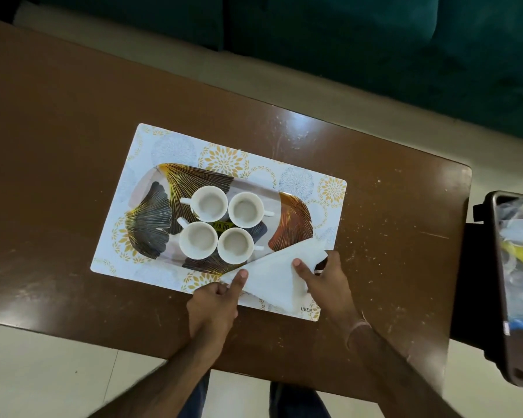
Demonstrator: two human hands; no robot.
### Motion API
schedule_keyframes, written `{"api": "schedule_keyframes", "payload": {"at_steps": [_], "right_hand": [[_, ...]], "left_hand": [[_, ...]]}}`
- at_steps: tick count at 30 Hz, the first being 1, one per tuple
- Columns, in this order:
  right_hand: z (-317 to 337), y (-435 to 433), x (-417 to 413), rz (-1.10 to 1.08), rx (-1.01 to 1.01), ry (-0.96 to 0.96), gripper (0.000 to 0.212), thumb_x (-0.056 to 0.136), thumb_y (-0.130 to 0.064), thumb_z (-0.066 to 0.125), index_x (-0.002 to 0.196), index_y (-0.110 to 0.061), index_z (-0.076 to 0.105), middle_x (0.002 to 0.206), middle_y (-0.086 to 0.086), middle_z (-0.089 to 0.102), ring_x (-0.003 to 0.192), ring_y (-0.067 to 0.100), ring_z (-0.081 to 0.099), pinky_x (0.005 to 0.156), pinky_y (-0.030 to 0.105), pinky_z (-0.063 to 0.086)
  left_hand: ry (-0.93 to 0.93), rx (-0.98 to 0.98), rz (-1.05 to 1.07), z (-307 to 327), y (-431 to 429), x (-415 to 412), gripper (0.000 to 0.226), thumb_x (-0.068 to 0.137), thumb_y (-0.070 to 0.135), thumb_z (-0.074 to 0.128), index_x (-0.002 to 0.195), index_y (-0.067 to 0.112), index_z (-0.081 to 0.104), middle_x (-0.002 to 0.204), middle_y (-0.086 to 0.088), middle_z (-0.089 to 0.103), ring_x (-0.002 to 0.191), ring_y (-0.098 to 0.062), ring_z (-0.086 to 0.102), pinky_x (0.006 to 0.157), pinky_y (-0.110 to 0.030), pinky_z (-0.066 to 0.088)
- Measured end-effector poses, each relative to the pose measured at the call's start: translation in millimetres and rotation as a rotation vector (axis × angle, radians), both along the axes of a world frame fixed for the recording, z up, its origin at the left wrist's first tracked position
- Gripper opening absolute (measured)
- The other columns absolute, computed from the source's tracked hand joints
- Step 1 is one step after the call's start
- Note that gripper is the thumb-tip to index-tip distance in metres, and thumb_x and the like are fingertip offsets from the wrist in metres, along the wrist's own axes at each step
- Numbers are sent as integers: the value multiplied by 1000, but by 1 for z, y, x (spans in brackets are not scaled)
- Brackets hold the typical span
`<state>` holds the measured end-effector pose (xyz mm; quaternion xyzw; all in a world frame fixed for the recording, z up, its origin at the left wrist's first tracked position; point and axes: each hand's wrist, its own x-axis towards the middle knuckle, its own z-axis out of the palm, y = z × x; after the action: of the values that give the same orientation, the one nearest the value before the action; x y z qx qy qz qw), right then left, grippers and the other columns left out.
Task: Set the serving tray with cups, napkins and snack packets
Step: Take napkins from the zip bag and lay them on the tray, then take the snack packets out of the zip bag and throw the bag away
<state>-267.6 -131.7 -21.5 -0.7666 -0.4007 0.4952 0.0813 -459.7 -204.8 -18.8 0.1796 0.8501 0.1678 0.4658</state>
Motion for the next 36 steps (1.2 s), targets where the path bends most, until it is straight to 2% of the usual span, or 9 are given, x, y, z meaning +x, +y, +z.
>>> {"api": "schedule_keyframes", "payload": {"at_steps": [3,5,7,11,13,18,27,31,36], "right_hand": [[2,1,3,-45,-11,30,64,84,-45,74,130,-21,37,118,-4,58,108,22,61,89,50,59],[3,2,6,-55,-17,62,64,84,-47,73,131,-24,35,122,-3,57,110,22,61,91,50,58],[4,3,9,-43,-11,90,66,84,-50,72,133,-27,35,126,-4,56,111,20,61,91,46,59],[7,9,21,-18,31,142,66,84,-52,71,135,-28,37,129,-5,56,113,18,61,91,42,59],[9,13,32,-39,53,172,64,84,-53,71,134,-27,39,125,-6,59,113,16,62,92,43,58],[15,25,71,-102,93,174,61,84,-56,69,131,-29,42,115,-11,62,108,12,64,93,45,57],[23,38,194,-295,214,147,52,86,-54,67,127,-28,48,115,-10,64,108,13,65,96,50,55],[27,37,263,-412,307,123,44,90,-48,66,125,-25,51,111,-8,66,106,17,67,95,47,55],[30,23,358,-673,446,19,24,93,-35,65,108,-17,58,102,0,66,85,22,67,69,35,56]], "left_hand": [[195,187,-203,5,-4,-1,63,79,68,55,43,19,42,39,6,47,40,-10,48,50,-27,38],[175,328,-294,10,-7,5,57,86,59,57,45,22,41,39,7,44,40,-13,48,46,-30,41],[105,415,-369,12,-6,13,47,88,54,60,53,24,49,45,8,49,48,-14,55,48,-30,46],[-3,433,-566,17,15,35,20,87,51,64,80,33,65,70,24,63,81,2,62,60,-9,47],[-6,443,-648,18,29,50,13,88,48,66,90,35,67,82,27,64,84,5,61,64,-5,44],[-38,505,-745,19,67,91,23,90,41,66,109,28,69,100,17,68,86,-3,63,74,-12,48],[-42,510,-958,14,142,197,22,92,29,67,112,23,69,94,12,67,79,-1,61,65,-5,40],[-75,508,-1062,13,165,267,21,92,30,66,112,25,67,93,14,66,78,2,59,63,-10,41],[-164,600,-1150,12,171,375,14,90,28,67,103,23,67,85,13,64,75,0,58,65,-17,45]]}}
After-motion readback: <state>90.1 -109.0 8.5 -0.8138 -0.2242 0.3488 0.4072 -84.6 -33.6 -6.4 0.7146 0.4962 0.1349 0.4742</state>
